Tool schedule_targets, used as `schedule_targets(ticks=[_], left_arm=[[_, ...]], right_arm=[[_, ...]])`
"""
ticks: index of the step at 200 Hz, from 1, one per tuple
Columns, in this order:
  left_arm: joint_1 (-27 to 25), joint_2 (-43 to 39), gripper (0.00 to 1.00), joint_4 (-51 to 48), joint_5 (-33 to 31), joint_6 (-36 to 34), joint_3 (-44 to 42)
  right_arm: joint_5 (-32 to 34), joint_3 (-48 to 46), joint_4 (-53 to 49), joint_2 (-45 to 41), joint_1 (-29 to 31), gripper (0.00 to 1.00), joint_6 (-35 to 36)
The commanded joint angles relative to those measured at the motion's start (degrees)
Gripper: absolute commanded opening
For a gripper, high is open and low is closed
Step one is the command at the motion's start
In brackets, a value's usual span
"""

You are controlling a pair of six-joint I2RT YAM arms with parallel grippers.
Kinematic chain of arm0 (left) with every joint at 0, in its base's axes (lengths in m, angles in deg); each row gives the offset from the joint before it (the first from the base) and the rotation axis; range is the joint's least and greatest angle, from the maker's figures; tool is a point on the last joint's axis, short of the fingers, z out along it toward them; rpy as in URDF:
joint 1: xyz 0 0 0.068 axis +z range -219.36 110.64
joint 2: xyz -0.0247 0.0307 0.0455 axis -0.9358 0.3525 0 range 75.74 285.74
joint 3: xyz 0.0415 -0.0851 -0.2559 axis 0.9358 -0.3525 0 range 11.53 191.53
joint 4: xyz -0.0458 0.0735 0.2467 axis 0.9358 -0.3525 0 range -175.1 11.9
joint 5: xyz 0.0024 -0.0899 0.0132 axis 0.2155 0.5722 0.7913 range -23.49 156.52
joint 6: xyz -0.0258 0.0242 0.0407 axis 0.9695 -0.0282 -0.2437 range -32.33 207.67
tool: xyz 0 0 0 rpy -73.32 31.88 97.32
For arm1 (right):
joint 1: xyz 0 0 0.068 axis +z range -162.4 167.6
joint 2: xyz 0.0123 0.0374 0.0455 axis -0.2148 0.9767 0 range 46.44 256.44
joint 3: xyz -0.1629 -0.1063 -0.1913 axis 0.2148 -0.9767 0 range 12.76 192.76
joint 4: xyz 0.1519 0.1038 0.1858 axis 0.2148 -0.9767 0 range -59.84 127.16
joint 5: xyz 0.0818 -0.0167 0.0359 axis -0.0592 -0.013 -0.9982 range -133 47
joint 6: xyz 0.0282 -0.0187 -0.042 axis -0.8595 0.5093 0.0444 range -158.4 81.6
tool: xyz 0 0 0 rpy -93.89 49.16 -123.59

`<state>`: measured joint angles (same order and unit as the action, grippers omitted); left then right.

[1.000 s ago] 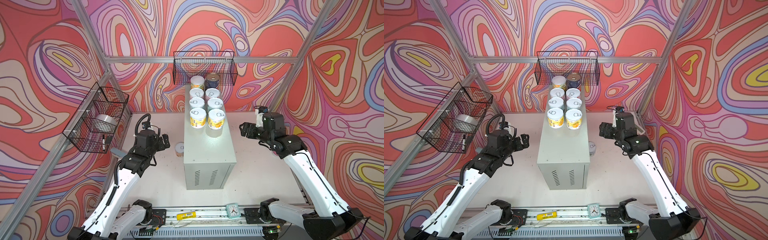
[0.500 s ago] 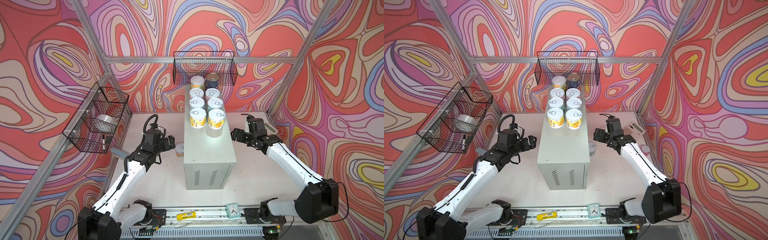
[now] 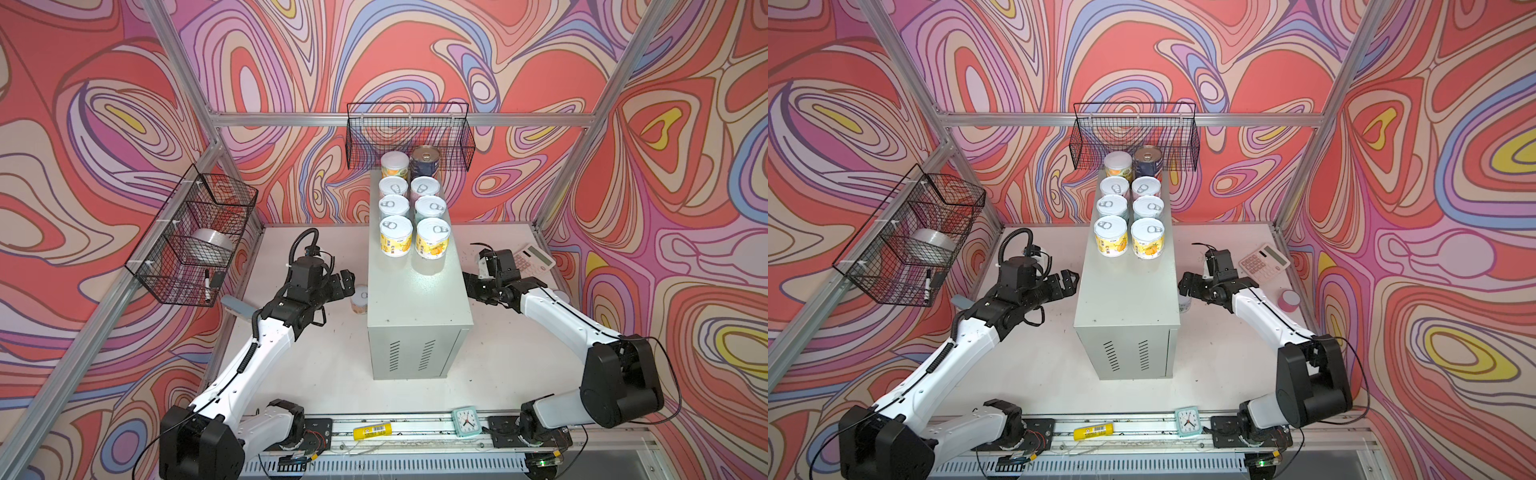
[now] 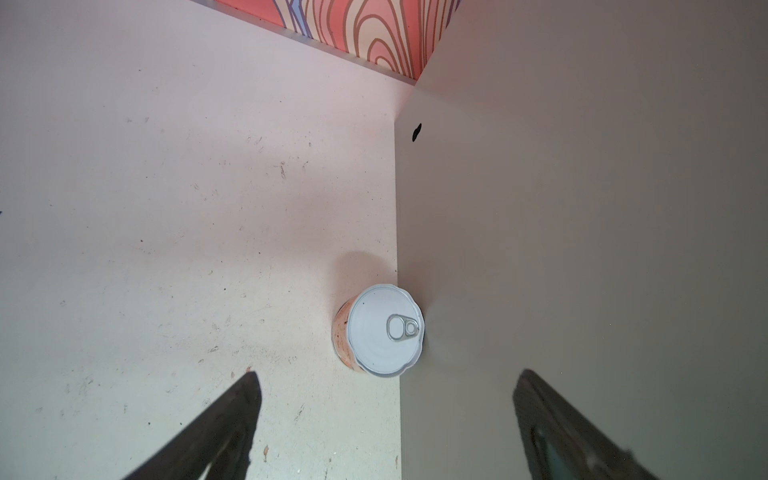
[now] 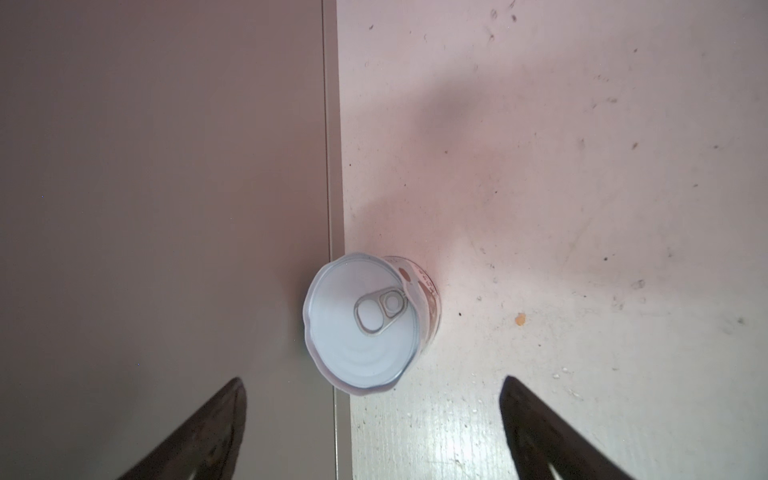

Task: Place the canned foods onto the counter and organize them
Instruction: 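Close the right gripper on the white-lidded can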

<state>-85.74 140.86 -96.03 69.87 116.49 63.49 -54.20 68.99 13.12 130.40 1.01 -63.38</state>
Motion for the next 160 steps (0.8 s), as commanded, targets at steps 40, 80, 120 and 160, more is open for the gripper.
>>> schedule_targets(ticks=[40,80,120,160], left_arm=[[0.39,0.21,0.95,1.5,1.27,0.84,0.16],[0.39,0.21,0.94,1.23,1.64,0.98,0.07],[0.38,0.66,0.95,1.59,1.89,1.1,-0.04],[0.41,1.7,0.94,2.02,2.8,1.63,0.07]], right_arm=[[-0.41,0.08,2.76,4.95,-0.27,0.98,0.1],[-3.46,0.25,3.64,5.69,-0.07,0.97,0.87],[-4.49,0.24,2.96,6.95,0.65,0.96,1.92],[-4.19,1.13,3.15,10.15,2.59,0.95,2.59]])
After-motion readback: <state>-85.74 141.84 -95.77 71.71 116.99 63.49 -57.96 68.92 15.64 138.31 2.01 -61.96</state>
